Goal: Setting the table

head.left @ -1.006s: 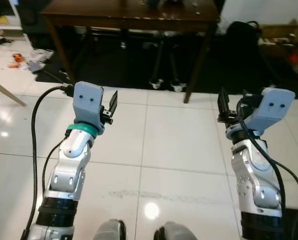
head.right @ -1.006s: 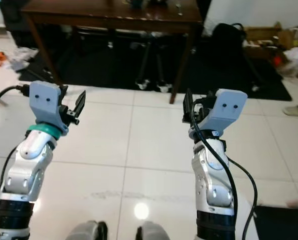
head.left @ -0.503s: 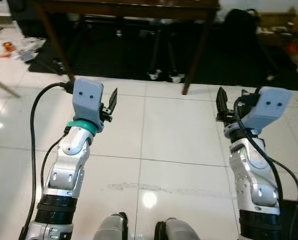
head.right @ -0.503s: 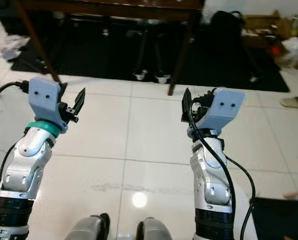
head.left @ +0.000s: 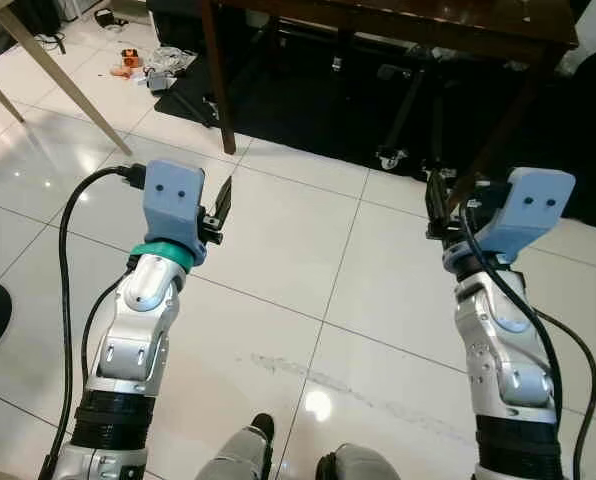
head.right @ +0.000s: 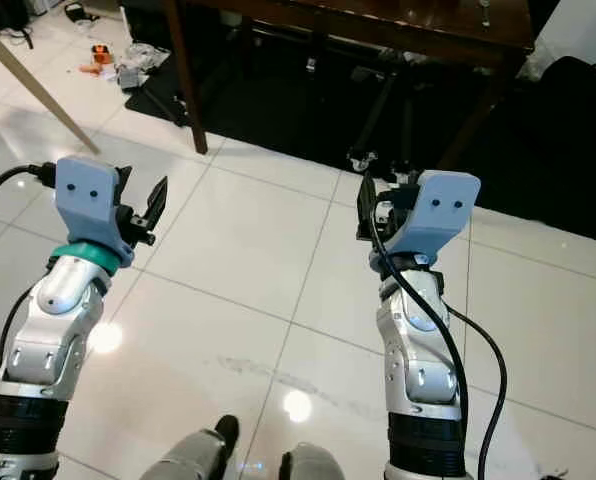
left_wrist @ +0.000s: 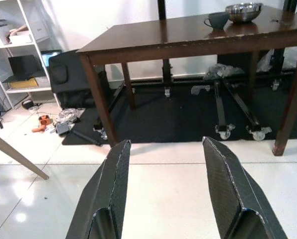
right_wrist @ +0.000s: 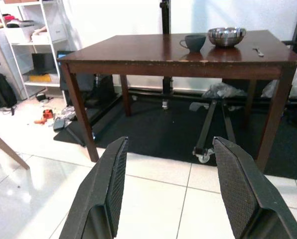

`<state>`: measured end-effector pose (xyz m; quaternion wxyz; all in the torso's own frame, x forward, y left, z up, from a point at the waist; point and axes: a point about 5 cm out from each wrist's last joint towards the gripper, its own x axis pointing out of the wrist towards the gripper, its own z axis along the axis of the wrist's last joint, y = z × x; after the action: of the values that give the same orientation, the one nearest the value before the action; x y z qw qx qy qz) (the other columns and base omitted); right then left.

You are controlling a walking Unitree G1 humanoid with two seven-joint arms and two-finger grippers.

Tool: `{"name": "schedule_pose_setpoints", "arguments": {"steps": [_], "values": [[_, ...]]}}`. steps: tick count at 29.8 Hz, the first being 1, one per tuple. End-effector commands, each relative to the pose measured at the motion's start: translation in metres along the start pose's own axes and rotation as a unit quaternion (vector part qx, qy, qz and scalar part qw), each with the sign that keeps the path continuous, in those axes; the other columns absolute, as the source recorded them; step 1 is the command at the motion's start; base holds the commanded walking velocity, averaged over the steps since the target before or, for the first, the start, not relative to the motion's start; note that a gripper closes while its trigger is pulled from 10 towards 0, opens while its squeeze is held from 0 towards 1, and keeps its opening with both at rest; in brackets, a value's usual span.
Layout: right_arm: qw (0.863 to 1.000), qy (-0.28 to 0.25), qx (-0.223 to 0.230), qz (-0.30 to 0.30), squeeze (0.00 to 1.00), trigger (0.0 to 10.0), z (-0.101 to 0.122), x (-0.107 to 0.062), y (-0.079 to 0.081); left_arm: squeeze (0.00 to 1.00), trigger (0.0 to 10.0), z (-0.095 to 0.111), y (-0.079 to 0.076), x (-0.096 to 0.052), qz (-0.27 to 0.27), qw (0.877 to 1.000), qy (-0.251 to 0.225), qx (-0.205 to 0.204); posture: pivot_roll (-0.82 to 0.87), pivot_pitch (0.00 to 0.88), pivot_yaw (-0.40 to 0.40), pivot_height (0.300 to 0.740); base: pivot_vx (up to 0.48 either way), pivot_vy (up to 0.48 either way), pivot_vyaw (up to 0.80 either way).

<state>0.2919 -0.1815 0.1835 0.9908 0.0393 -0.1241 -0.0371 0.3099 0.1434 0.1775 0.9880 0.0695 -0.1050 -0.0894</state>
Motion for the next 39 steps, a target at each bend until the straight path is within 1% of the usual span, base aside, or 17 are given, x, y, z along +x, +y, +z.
{"name": "schedule_pose_setpoints", "arguments": {"steps": [1,30,34,35,39], "values": [[1.000,0.011,-0.003,-0.003,0.00,10.0,-0.004,-0.002,-0.001,0.00,10.0,-0.005,0.000,-0.001,0.000,1.000,0.014,-0.002,0.01,0.012,0.035,0.740,0.000,0.000,0.80],[1.000,0.009,-0.004,0.000,0.00,10.0,-0.004,-0.001,-0.001,0.00,10.0,-0.005,0.001,0.002,0.009,1.000,0.015,0.005,0.01,0.000,0.037,0.740,0.000,0.000,0.80],[1.000,0.008,-0.004,-0.002,0.00,10.0,-0.004,0.000,-0.002,0.00,10.0,-0.006,0.003,0.004,0.028,0.999,0.018,0.017,0.01,0.000,0.037,0.740,0.088,0.000,0.80],[1.000,0.006,0.005,-0.011,0.00,10.0,-0.003,0.001,-0.003,0.00,10.0,-0.008,0.007,0.007,0.052,0.998,0.026,0.028,0.00,0.000,0.036,0.740,0.458,0.000,0.00],[1.000,0.004,0.010,-0.014,0.00,10.0,-0.002,0.001,-0.004,0.00,10.0,-0.008,0.009,0.009,0.062,0.997,0.028,0.022,0.00,0.000,0.037,0.740,0.458,0.000,0.00]]}}
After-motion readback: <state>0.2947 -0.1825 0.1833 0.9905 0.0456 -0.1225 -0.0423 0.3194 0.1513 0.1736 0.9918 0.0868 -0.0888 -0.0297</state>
